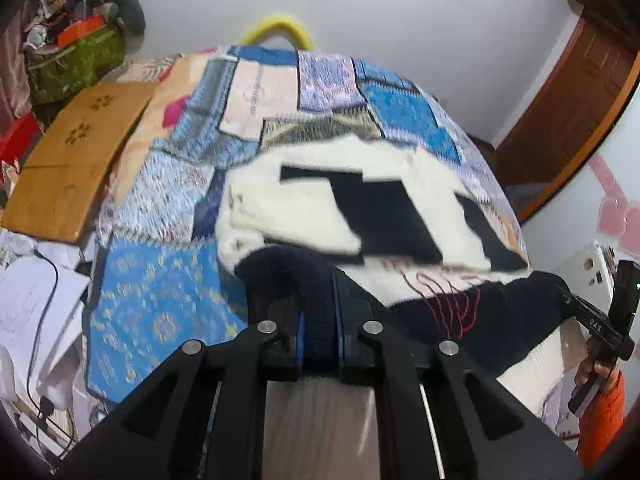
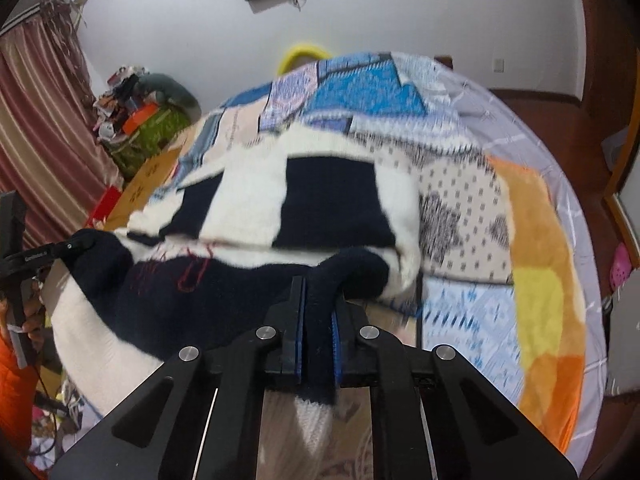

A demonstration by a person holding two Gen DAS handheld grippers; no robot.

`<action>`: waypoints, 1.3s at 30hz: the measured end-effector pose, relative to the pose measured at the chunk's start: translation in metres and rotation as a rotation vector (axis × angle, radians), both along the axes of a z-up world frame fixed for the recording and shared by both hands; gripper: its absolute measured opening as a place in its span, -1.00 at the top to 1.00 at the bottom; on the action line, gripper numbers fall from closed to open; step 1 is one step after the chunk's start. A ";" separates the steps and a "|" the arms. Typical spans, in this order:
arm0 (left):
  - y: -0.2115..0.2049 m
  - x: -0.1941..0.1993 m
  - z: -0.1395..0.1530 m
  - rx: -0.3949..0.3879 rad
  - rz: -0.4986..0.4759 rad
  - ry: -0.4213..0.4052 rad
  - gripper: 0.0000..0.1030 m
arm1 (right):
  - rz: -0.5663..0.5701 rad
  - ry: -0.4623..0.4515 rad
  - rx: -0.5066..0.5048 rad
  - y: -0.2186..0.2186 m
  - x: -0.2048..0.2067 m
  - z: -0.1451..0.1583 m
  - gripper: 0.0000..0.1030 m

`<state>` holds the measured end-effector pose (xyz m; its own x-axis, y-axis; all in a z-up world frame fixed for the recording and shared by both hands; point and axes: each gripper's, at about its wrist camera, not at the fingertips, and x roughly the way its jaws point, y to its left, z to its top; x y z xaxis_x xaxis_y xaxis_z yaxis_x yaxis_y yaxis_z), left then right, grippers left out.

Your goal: Fold small clothes

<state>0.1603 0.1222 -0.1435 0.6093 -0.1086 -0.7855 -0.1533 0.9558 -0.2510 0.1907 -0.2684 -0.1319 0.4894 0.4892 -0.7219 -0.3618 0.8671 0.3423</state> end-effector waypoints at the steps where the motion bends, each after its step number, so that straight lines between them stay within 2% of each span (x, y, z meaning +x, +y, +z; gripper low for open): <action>1: 0.002 0.004 0.002 0.005 0.009 -0.009 0.80 | -0.011 -0.019 -0.004 0.000 0.005 0.004 0.83; 7: 0.017 0.022 -0.001 0.028 0.071 -0.023 0.80 | -0.059 -0.045 -0.004 -0.004 0.034 0.009 0.84; 15: 0.031 0.042 -0.041 0.032 0.084 0.066 0.80 | -0.077 0.012 -0.036 0.001 0.064 -0.021 0.84; 21: 0.034 0.047 -0.067 0.042 0.075 0.134 0.75 | -0.090 0.066 -0.038 -0.004 0.072 -0.037 0.83; 24: 0.032 0.044 -0.070 0.047 0.065 0.143 0.73 | -0.090 0.074 -0.041 -0.007 0.071 -0.037 0.71; 28: 0.030 0.040 -0.067 0.056 0.056 0.156 0.65 | -0.103 0.084 -0.055 -0.014 0.068 -0.033 0.43; 31: 0.029 0.035 -0.061 0.075 0.060 0.155 0.54 | -0.106 0.079 -0.058 -0.020 0.063 -0.027 0.41; 32: 0.030 0.032 -0.058 0.089 0.068 0.153 0.42 | -0.105 0.076 -0.062 -0.021 0.061 -0.025 0.41; 33: 0.030 0.031 -0.055 0.104 0.081 0.152 0.21 | -0.106 0.070 -0.069 -0.023 0.058 -0.022 0.41; 35: 0.033 0.024 -0.047 0.162 0.119 0.131 -0.10 | -0.109 0.052 -0.088 -0.025 0.056 -0.017 0.30; 37: 0.036 0.019 -0.041 0.186 0.135 0.111 -0.13 | -0.118 0.027 -0.107 -0.027 0.051 -0.011 0.23; 39: 0.041 0.013 -0.036 0.174 0.144 0.109 -0.13 | -0.121 0.018 -0.106 -0.030 0.048 -0.006 0.23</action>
<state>0.1731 0.1631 -0.1795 0.5192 0.1164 -0.8467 -0.3086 0.9494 -0.0588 0.2389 -0.2984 -0.1376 0.5264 0.3483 -0.7756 -0.2471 0.9355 0.2524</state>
